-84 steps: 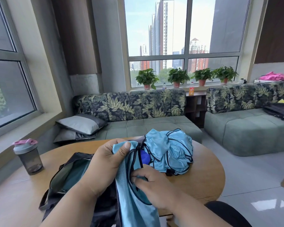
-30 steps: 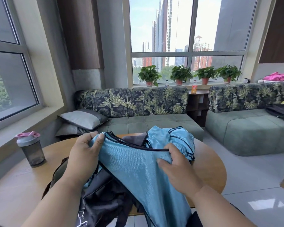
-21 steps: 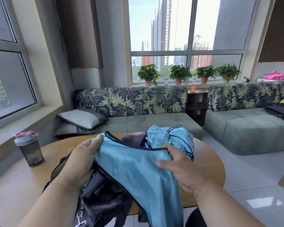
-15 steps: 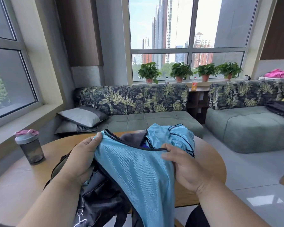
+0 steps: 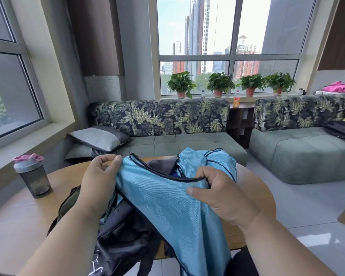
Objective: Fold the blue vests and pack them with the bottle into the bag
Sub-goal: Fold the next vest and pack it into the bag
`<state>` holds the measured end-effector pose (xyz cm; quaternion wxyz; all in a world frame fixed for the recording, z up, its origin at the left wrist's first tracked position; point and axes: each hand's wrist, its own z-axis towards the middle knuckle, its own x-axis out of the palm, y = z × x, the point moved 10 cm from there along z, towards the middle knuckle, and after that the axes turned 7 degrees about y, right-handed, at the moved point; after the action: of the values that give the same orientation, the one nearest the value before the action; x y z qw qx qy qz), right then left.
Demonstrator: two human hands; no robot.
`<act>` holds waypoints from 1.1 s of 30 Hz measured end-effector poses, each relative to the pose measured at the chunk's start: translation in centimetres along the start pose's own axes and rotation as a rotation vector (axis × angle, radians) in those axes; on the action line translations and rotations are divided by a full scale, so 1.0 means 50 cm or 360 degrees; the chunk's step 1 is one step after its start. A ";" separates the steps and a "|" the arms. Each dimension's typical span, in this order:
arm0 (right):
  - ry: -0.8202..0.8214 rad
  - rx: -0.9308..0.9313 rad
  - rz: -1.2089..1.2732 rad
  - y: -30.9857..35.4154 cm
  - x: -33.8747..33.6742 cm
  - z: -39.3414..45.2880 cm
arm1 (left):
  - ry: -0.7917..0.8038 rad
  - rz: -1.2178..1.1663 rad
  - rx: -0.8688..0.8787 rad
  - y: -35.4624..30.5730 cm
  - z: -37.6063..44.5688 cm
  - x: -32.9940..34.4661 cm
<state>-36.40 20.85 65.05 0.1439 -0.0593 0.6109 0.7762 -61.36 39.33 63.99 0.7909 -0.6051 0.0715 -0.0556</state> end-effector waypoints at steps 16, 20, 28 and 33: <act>-0.0033 0.0197 0.1317 -0.028 0.060 0.045 | 0.1355 -0.1243 -0.0848 0.160 -0.220 0.291; 0.0020 0.0305 0.1365 -0.048 0.070 0.045 | 0.1453 -0.1026 -0.1012 0.179 -0.273 0.316; 0.0078 0.0268 0.1328 -0.035 0.051 0.035 | 0.1499 -0.1016 -0.1043 0.163 -0.287 0.326; -0.0124 0.0301 0.1324 -0.059 0.007 0.038 | 0.1458 -0.1006 -0.0882 0.132 -0.255 0.314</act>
<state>-35.69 23.39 62.67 -0.1535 0.2350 0.6455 0.7103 -48.22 26.21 53.62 0.4388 -0.6947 0.2327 -0.5203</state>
